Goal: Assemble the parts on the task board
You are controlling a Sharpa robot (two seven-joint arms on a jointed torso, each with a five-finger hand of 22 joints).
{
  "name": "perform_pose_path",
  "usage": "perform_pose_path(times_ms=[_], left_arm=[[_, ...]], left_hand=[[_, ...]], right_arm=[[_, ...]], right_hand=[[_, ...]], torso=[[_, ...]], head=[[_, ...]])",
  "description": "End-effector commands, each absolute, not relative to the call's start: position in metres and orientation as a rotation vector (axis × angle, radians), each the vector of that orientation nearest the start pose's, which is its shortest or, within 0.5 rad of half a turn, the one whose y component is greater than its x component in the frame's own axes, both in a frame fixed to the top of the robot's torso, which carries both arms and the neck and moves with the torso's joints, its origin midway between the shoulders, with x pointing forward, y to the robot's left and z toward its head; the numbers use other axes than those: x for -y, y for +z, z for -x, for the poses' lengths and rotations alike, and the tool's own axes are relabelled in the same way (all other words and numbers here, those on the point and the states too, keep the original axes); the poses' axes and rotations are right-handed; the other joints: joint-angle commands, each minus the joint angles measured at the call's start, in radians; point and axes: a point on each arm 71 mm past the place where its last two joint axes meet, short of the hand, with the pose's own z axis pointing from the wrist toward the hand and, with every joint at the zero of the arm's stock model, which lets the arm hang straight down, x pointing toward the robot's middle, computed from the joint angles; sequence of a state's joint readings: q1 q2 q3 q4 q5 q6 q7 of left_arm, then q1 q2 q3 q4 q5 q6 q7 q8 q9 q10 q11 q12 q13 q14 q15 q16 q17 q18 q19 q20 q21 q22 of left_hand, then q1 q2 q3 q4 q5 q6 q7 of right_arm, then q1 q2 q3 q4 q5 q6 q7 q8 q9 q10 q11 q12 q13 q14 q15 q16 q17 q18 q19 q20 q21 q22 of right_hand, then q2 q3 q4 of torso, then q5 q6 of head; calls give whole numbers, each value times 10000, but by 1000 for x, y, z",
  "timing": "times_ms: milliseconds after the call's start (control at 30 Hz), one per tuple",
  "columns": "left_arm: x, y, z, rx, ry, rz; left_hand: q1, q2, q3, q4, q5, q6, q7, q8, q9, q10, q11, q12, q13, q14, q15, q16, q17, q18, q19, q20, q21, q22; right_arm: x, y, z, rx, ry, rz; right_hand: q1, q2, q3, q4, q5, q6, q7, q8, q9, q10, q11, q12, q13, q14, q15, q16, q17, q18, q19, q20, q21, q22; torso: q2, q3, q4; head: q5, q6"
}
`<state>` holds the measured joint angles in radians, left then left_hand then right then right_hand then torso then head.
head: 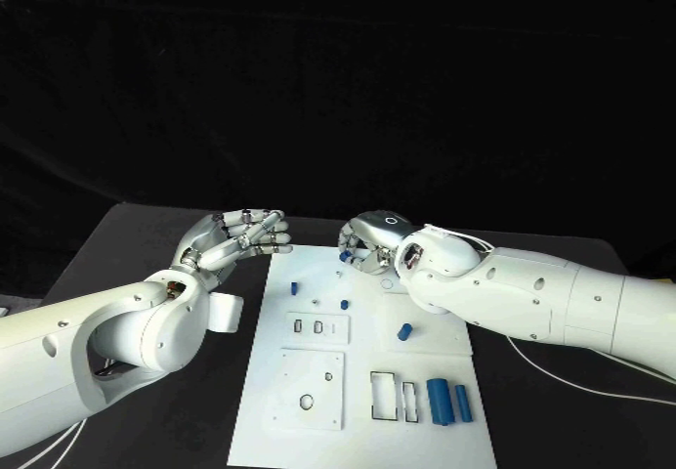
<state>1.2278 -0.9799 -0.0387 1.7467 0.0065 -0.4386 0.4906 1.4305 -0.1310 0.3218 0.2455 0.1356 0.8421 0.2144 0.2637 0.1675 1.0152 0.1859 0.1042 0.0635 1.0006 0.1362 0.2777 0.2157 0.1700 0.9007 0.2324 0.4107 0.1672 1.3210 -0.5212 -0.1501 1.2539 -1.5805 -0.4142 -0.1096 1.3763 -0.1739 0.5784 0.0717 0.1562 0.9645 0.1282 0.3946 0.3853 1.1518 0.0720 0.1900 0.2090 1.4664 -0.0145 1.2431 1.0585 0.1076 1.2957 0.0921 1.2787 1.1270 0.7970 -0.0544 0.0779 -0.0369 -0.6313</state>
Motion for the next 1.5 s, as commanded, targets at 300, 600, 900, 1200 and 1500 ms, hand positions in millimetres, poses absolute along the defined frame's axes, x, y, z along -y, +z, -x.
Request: perform_pose_path(times_ms=[300,600,900,1200,1500], left_arm=[[-215,-140,-451,-12898,-16012,10512],[-215,-140,-452,-12910,-16003,10530],[-218,-141,-452,-12869,-15998,10538],[-223,-142,-455,-12797,-15891,10556],[-226,-142,-457,-12734,-15783,10579]], left_hand=[[-57,-39,65,8,-68,-23,402,-69,-15,-10,52,-59,11,-46,19,-53,19,107,-88,25,-54,-15],[-57,-39,65,8,-68,-23,402,-69,-15,-10,52,-59,11,-46,19,-53,19,107,-88,25,-54,-15],[-63,-42,83,4,-69,-34,408,-82,-21,-18,59,-82,12,-52,25,-67,27,107,-95,30,-56,-21],[-44,-28,129,-15,-64,-14,369,-78,-19,20,38,-88,21,-59,22,-86,38,110,-104,35,-59,-29],[-39,-29,140,-22,-64,-16,362,-81,-21,22,35,-94,21,-62,20,-92,41,111,-107,35,-59,-31]], right_arm=[[104,-169,-535,-15040,5801,3870],[107,-168,-532,-14973,5862,3839],[149,-162,-515,-14795,5952,3105],[199,-155,-498,-15571,6306,1070],[226,-164,-495,-17157,5535,493]], right_hand=[[-302,-71,97,34,-37,-323,131,-158,28,-330,88,-69,-32,9,152,-20,-156,-84,-193,121,-100,-143],[-674,-598,-69,84,30,-1368,401,-1082,-161,-1778,454,-484,-355,-539,483,-543,-1060,126,-1024,435,-871,-1007],[-606,-581,-299,98,285,-1100,425,-1174,-55,-1274,381,70,-379,-345,419,-225,-817,36,-599,413,-544,-448],[-1018,-957,-892,412,351,-364,81,-1131,156,1300,-176,1554,521,48,-77,357,-116,-160,200,-3,144,564],[-728,-594,-2897,1236,369,-1103,189,-1020,613,2181,-76,11300,10625,740,63,2598,3559,-429,1035,56,946,1888]], torso=[[12,-17,-3],[6,-18,-4],[1,-7,-21],[-59,37,-153],[-71,86,-202]], head=[[29,-24],[38,-10],[5,40],[-45,76],[-88,44]])
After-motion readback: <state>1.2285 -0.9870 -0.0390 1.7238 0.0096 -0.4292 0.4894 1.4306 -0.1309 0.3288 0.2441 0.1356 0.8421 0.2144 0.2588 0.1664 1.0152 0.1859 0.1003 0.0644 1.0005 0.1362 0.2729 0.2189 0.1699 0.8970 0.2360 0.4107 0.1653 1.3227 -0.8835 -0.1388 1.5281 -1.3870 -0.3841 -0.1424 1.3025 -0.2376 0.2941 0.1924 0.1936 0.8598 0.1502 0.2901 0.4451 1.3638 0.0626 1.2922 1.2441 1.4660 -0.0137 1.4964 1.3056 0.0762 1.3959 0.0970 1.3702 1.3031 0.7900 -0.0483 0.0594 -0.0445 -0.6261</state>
